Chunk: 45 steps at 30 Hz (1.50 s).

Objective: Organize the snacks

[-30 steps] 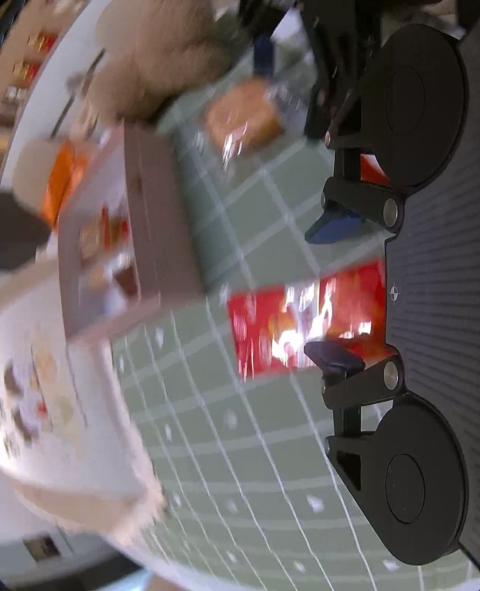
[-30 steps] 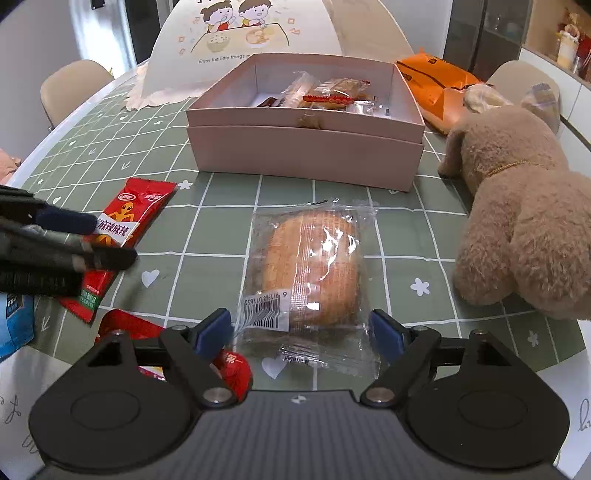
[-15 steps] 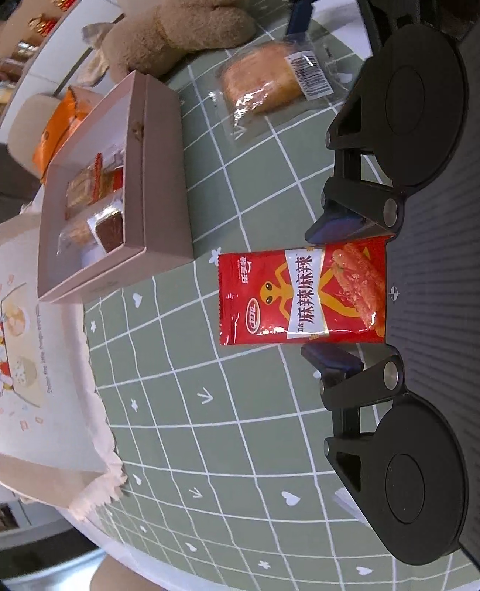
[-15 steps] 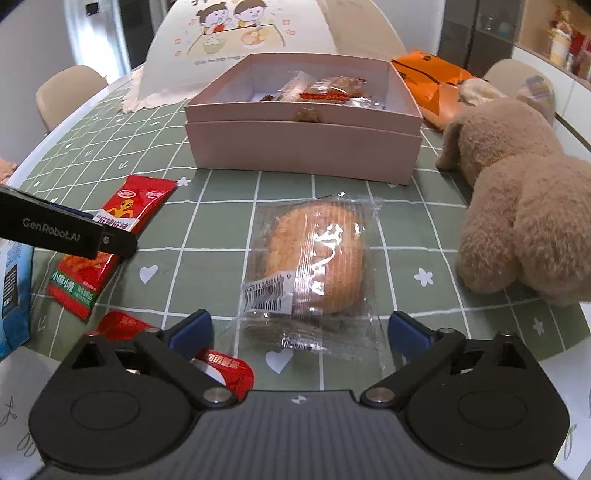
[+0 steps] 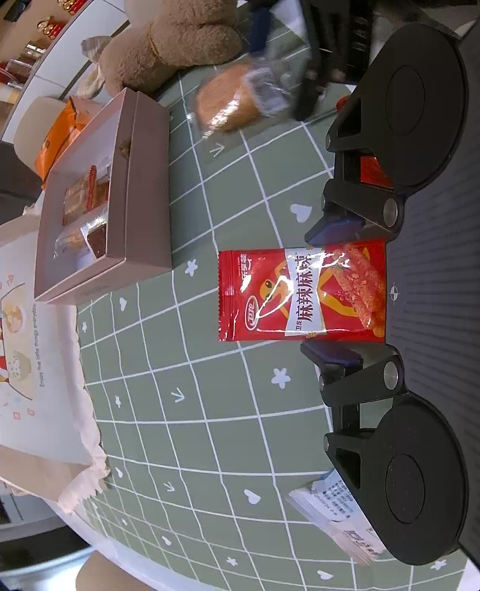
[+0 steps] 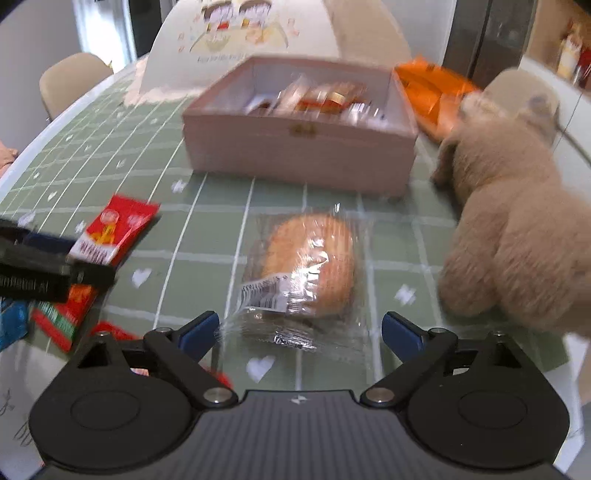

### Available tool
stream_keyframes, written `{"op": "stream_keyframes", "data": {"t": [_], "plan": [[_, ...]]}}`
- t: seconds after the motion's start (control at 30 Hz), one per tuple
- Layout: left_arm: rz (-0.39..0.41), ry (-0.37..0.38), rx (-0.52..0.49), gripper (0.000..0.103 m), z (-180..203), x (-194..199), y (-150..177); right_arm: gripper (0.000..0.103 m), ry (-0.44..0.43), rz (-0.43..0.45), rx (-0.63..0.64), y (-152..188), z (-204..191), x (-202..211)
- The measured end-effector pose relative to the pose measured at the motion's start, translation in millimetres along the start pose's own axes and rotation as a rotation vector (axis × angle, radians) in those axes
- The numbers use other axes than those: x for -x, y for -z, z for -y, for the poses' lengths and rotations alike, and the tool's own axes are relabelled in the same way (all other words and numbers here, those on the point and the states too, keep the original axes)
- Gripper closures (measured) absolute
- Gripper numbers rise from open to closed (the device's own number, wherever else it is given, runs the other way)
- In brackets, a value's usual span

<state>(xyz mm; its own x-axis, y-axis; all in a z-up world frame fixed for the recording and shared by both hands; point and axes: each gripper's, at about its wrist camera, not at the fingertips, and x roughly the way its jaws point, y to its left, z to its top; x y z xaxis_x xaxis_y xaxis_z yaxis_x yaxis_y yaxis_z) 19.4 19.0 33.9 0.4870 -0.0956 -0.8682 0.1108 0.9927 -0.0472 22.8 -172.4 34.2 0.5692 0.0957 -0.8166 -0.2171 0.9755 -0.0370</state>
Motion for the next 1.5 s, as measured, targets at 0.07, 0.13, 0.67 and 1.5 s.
{"op": "stream_keyframes", "data": {"t": [0.07, 0.13, 0.67, 1.5], "plan": [[0.001, -0.008, -0.007, 0.041, 1.6, -0.1, 0.3, 0.007, 0.013, 0.027, 0.001, -5.8, -0.7, 2.3], [0.0, -0.011, -0.01, 0.041, 2.2, -0.2, 0.2, 0.007, 0.001, 0.04, -0.01, -11.7, -0.4, 2.3], [0.013, 0.017, 0.006, 0.04, -2.8, 1.6, 2.7, 0.048, -0.004, -0.046, -0.116, -36.6, 9.4, -28.7], [0.457, 0.332, 0.062, 0.052, -2.7, 99.3, -112.1, 0.051, 0.012, 0.09, -0.083, -43.8, 35.0, 48.9]]}}
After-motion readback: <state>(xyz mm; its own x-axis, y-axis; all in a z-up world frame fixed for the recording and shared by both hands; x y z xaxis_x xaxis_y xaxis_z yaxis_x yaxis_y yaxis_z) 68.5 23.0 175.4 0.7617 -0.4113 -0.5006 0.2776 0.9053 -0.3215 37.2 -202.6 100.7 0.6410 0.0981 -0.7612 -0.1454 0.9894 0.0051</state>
